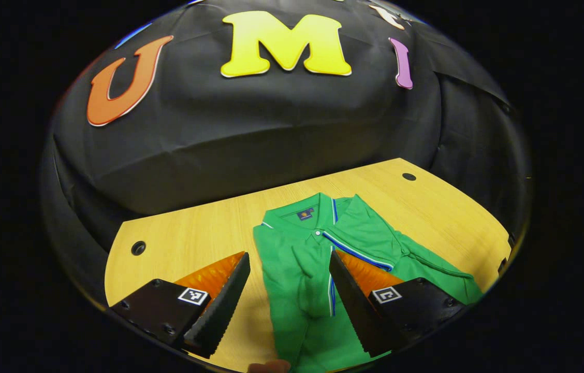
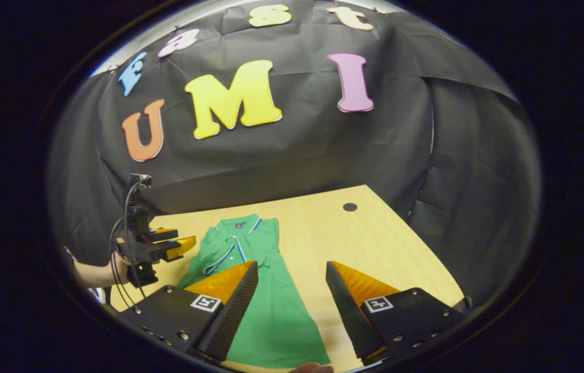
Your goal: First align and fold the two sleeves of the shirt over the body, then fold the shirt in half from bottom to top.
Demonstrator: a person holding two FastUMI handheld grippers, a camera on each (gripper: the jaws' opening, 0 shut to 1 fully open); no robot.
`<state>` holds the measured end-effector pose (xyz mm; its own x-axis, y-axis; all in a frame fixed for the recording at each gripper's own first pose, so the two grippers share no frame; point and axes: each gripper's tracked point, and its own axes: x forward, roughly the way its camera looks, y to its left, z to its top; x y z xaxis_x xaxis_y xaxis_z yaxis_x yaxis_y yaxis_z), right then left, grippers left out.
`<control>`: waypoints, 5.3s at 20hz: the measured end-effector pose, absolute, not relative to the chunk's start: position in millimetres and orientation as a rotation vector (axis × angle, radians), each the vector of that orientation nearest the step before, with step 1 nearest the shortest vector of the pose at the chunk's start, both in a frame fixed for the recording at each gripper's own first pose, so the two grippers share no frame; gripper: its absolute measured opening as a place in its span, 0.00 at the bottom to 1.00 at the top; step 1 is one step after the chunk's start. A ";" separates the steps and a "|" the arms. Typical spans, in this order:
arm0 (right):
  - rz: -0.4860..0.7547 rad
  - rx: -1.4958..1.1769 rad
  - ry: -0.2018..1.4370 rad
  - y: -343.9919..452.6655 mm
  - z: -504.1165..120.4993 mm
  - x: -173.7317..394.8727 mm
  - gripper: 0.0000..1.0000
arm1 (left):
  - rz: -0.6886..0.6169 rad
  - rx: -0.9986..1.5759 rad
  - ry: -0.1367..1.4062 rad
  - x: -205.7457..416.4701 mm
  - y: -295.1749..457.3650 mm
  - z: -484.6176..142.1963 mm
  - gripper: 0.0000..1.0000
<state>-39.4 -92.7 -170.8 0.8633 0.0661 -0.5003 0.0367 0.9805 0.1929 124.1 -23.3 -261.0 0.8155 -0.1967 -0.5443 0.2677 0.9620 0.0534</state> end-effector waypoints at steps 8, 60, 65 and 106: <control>0.188 0.047 0.583 -75.6 -194.9 -27.7 0.84 | -0.202 0.123 0.594 26.9 6.1 -247.6 0.99; 0.564 0.016 1.017 -58.9 -346.5 -148.1 0.01 | -0.413 -0.168 0.954 -185.3 -20.3 -313.2 0.04; 0.583 0.083 0.955 -43.4 -311.9 -125.4 0.01 | -0.440 -0.157 0.882 -157.2 -26.7 -285.8 0.04; 0.336 0.229 0.666 -15.4 -295.0 299.3 0.01 | -0.177 -0.068 0.541 268.8 34.4 -272.7 0.04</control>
<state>299.3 -15.4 -295.0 0.7356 0.3752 -0.5639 -0.2303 0.9215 0.3127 268.8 34.4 -272.7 0.8424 -0.1855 -0.5059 0.1496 0.9825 -0.1112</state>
